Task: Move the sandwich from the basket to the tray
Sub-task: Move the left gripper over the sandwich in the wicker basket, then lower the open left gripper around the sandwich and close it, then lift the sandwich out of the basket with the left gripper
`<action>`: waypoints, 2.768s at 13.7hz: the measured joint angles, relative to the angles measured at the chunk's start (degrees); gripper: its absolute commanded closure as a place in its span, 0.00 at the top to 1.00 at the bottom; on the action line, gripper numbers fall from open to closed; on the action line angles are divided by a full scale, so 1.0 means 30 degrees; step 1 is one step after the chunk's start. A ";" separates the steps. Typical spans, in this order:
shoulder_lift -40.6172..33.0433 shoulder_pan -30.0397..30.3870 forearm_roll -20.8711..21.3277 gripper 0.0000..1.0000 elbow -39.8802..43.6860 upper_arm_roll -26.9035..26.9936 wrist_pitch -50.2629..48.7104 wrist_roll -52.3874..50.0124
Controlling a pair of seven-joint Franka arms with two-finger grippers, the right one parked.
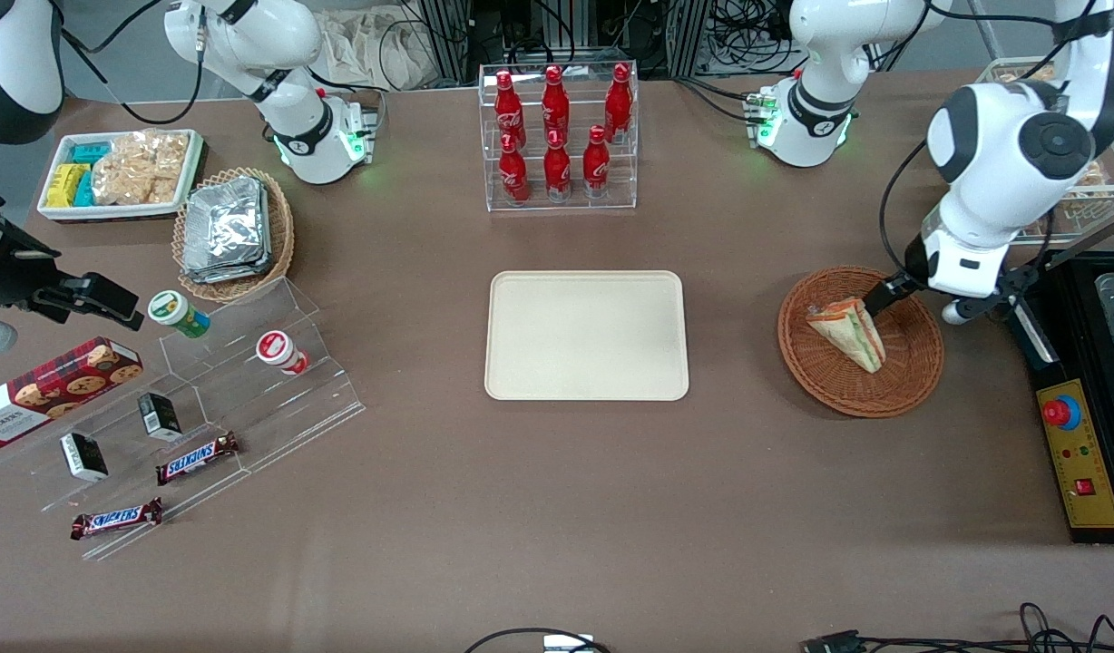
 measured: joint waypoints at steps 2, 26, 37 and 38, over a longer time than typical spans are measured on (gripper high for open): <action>0.0187 0.0001 0.0000 1.00 -0.1095 -0.0050 0.1407 -0.0651; 0.4053 0.0123 -0.0001 0.07 -0.4084 -0.0027 0.9183 -0.1794; 0.0158 -0.0009 0.0028 0.02 -0.1080 -0.0669 0.1760 0.0154; 0.0167 -0.0034 0.0028 0.01 -0.0436 -0.1147 0.0877 0.0421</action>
